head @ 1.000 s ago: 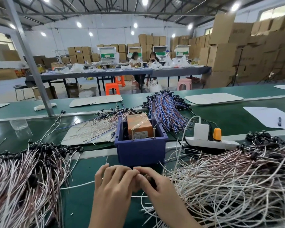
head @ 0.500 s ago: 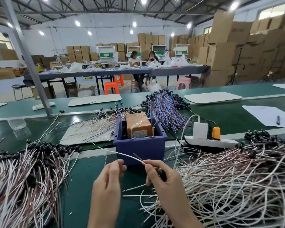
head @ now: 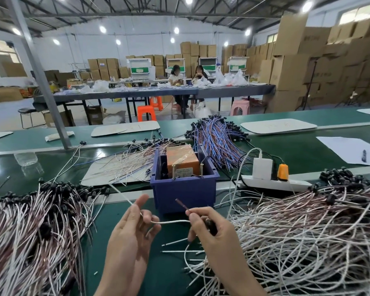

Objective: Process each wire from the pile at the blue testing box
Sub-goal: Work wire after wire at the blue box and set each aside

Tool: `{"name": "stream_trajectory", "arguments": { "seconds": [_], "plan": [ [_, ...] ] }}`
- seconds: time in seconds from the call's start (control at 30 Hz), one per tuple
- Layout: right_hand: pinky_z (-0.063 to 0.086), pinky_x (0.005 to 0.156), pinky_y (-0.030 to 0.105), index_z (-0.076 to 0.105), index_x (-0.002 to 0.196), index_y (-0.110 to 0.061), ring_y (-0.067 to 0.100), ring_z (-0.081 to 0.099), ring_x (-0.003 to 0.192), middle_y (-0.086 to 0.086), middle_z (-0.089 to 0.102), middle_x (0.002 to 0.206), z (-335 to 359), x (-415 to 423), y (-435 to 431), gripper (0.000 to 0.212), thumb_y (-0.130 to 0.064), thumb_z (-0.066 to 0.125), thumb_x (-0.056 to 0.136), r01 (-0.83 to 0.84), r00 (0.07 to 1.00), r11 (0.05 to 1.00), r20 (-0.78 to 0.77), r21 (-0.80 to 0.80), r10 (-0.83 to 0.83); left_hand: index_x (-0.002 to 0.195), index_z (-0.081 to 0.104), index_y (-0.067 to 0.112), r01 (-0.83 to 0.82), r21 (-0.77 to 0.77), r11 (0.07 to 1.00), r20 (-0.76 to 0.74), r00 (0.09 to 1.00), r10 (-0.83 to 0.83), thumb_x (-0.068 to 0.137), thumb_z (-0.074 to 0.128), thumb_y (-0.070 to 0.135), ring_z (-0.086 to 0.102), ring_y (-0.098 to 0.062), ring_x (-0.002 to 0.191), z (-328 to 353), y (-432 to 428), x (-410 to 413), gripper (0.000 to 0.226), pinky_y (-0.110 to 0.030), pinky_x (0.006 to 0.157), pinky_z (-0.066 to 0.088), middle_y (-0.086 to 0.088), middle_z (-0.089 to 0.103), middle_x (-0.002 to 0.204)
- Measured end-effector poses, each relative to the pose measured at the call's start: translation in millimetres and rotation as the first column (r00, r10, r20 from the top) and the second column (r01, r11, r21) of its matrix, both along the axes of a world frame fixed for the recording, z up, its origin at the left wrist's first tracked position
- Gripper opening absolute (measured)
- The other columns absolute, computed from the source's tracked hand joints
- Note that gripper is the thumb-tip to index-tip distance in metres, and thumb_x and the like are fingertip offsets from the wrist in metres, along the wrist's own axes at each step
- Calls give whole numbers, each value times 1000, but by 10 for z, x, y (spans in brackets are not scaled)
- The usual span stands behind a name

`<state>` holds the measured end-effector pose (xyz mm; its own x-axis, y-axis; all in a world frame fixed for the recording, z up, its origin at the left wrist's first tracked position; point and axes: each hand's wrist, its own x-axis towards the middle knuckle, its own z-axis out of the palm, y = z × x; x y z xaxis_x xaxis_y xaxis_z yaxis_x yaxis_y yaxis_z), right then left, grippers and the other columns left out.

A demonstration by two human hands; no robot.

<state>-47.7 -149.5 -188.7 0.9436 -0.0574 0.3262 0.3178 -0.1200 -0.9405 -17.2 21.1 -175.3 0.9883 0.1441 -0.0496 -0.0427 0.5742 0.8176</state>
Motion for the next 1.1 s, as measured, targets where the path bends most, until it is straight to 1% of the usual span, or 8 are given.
{"name": "stream_trajectory", "arguments": {
  "seconds": [0.1,0.23,0.3,0.4,0.67,0.87,0.97,1.1],
  "plan": [
    [38,51,13,67,100,-46,0,49,51,3,74,74,20,8,-40,13,-37,57,100,118,993,989,6,87,-118,120,65,15,-65,182,981,71,996,52,105,42,16,53,-9,54,-48,-36,-15,27,-27,65,47,3,48,57],
    [31,39,17,65,107,-38,4,34,41,3,75,80,36,70,-149,12,-38,55,100,273,962,937,-46,219,-270,117,64,24,-161,477,864,174,981,86,107,43,17,49,-10,55,-143,-73,-64,24,-28,70,45,2,44,55],
    [28,36,18,60,112,-33,7,29,39,4,76,82,47,114,-182,12,-36,54,102,306,952,914,-79,267,-295,116,65,26,-156,539,827,193,979,59,106,45,18,45,-10,53,-170,-111,-88,24,-21,60,46,3,41,55],
    [33,37,19,56,111,-27,9,31,39,2,77,82,75,188,-172,13,-36,54,102,344,939,902,-85,261,-333,115,68,30,-134,600,788,197,980,17,105,49,19,36,-11,52,-181,-183,-89,24,-20,48,35,4,39,56],
    [45,50,26,59,101,-22,6,48,43,-10,75,72,153,477,-27,15,-36,54,103,468,884,866,-85,175,-460,116,58,45,-239,733,637,282,959,35,102,51,19,29,-5,43,-187,-330,-164,31,-16,44,26,11,36,48],
    [44,55,27,60,96,-26,4,52,45,-11,74,69,96,567,75,12,-36,56,102,481,877,865,-87,142,-473,133,59,28,-190,797,573,237,971,-7,100,54,11,31,-5,41,-193,-354,-220,38,-14,45,28,10,36,46],
    [43,53,21,60,96,-26,2,54,46,-12,74,68,81,573,93,12,-36,56,101,468,884,877,-71,110,-463,134,61,26,-172,805,569,220,975,-17,99,55,12,32,-5,42,-199,-365,-230,38,-13,45,29,10,36,47],
    [44,57,27,60,94,-26,4,56,48,-10,74,68,70,584,108,12,-36,57,101,461,888,881,-62,106,-456,134,60,28,-161,800,578,214,977,-23,100,55,13,31,-4,43,-214,-374,-227,38,-13,45,29,10,35,48]
  ]
}}
